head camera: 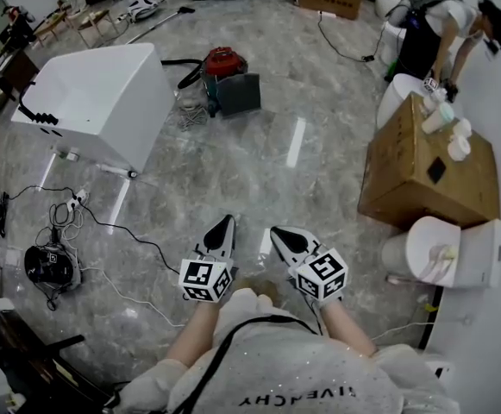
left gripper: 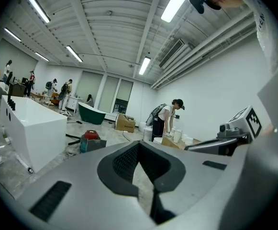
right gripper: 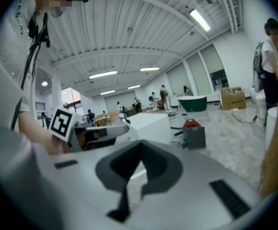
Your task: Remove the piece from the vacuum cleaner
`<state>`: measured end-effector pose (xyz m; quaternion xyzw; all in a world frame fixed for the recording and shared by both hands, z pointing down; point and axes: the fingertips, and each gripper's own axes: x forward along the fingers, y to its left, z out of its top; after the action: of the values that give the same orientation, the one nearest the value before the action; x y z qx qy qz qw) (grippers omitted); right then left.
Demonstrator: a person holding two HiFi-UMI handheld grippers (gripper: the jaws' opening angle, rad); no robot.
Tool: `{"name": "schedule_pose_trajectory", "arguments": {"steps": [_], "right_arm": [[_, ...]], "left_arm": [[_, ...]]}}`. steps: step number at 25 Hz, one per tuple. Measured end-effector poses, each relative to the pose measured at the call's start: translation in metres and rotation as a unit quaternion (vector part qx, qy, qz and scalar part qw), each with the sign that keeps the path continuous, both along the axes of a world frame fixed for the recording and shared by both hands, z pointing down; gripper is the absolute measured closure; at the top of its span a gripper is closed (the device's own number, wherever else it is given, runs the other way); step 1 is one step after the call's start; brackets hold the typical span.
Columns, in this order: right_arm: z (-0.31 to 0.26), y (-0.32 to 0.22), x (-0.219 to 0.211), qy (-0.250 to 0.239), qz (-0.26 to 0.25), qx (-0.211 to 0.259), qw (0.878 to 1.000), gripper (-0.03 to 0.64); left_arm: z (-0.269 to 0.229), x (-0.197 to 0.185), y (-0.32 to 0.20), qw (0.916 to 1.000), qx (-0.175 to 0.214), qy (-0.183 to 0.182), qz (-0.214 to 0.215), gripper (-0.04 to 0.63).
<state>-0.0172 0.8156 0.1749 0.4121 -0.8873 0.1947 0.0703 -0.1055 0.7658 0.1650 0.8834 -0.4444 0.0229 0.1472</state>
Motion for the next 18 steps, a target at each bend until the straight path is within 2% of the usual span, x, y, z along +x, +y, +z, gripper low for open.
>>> {"name": "schedule_pose_trajectory", "arguments": {"steps": [11, 18], "right_arm": [[0.010, -0.003, 0.025, -0.008, 0.026, -0.011, 1.000, 0.603], [0.013, -0.040, 0.032, 0.006, 0.034, 0.003, 0.999, 0.603]], "left_arm": [[0.007, 0.023, -0.007, 0.9999, 0.001, 0.004, 0.013, 0.572], [0.012, 0.026, -0.050, 0.9998, 0.016, 0.006, 0.011, 0.572]]}}
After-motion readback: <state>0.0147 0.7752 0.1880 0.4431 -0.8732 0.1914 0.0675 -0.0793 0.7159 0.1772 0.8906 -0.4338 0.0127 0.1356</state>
